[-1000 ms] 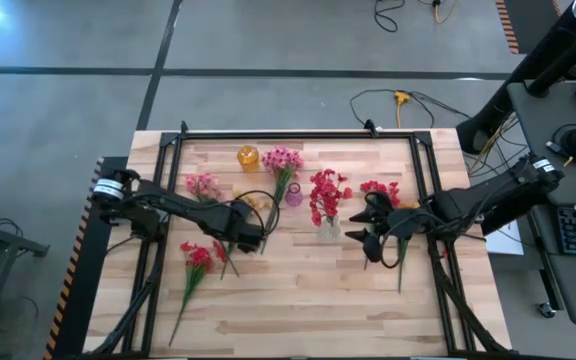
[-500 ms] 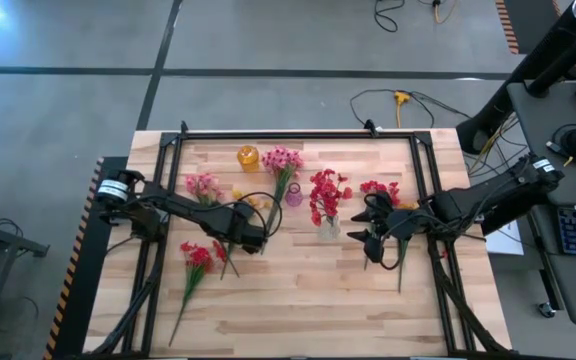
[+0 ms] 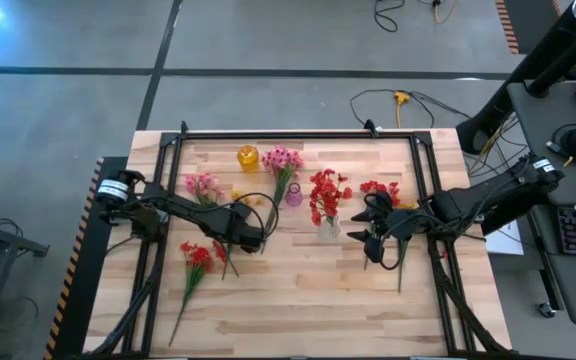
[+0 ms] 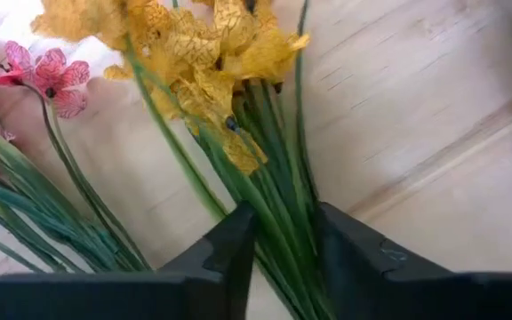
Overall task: Sort flowers into vase by color
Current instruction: Put the left yellow flowers into the violet vase
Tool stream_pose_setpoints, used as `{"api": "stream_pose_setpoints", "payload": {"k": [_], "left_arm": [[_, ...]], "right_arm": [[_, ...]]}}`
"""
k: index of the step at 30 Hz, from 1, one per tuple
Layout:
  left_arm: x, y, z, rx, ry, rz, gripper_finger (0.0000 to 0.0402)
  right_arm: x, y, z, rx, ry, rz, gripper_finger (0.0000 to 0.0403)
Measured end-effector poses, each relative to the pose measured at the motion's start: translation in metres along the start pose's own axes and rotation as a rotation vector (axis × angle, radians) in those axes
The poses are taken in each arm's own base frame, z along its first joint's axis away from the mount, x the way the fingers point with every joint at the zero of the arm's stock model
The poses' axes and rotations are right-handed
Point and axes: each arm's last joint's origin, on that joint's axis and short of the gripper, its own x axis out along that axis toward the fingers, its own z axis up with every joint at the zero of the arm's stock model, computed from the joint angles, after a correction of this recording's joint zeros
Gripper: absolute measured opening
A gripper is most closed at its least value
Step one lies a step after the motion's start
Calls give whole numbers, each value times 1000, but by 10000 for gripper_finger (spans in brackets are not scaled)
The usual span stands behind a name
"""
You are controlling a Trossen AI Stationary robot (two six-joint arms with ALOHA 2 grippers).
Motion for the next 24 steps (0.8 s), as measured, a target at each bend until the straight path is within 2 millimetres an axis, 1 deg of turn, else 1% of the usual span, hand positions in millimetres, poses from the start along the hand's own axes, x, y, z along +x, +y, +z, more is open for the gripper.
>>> {"api": "stream_pose_setpoints", "payload": {"k": [6, 8, 12, 15, 19, 24], "left_arm": [[0, 0, 0, 3, 1, 3, 18], [0, 1, 0, 5, 3, 7, 5], [-4, 3, 1, 12, -7, 24, 7], [-11, 5, 3, 7, -31, 22, 3], [-24, 10, 7, -1, -102, 11, 1], [-48, 22, 10, -18, -203, -33, 0]], "right_arm": [[0, 0, 0, 0, 0, 0, 221], [0, 0, 0, 0, 0, 0, 221], [0, 0, 0, 0, 0, 0, 221], [0, 0, 0, 0, 0, -1, 221], [0, 0, 0, 0, 1, -1, 221], [0, -1, -1, -4, 8, -6, 221]]}}
